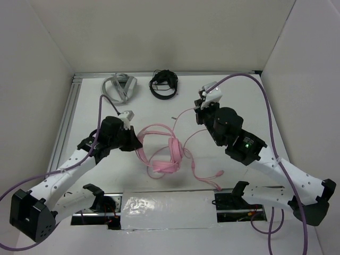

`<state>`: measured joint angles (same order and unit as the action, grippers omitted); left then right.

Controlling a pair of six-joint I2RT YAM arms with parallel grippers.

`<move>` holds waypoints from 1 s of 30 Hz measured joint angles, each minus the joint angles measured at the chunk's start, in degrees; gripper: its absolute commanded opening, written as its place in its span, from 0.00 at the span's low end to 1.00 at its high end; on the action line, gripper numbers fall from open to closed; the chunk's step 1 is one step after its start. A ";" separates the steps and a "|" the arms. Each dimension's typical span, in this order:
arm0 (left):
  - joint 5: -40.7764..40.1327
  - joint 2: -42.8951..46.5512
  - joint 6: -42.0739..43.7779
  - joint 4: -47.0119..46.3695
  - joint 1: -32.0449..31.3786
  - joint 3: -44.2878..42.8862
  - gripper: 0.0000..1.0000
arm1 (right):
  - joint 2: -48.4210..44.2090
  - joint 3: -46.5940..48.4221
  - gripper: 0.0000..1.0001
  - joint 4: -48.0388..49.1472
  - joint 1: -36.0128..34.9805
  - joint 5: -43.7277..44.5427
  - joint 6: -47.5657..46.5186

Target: Wrap the headphones

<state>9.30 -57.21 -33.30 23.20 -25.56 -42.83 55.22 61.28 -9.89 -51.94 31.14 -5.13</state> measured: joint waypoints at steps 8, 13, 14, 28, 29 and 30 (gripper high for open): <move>14.56 9.49 6.16 -4.35 -1.64 5.57 0.00 | 2.89 1.66 0.00 1.40 14.67 -7.13 -4.87; 23.04 17.31 7.74 -7.21 -1.66 5.73 0.00 | 6.62 -0.15 0.00 3.23 20.44 -13.70 -4.76; 24.20 18.23 7.74 -7.56 -1.66 5.62 0.00 | 7.89 -0.44 0.00 3.74 20.68 -14.53 -4.63; 11.28 13.20 4.22 -3.15 -1.86 -21.11 0.00 | 22.40 -12.72 0.00 13.09 22.36 -26.29 12.15; 9.49 11.89 3.10 -3.28 -1.86 -24.02 0.00 | 23.37 -13.31 0.00 13.97 22.36 -27.36 13.40; 7.80 10.93 2.38 -3.43 -1.84 -26.21 0.00 | 24.28 -13.86 0.00 15.17 22.32 -28.57 14.69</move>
<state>17.10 -46.28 -30.92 19.77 -27.40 -69.04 79.50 47.42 5.28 -29.63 2.57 9.56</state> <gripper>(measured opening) 0.071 0.008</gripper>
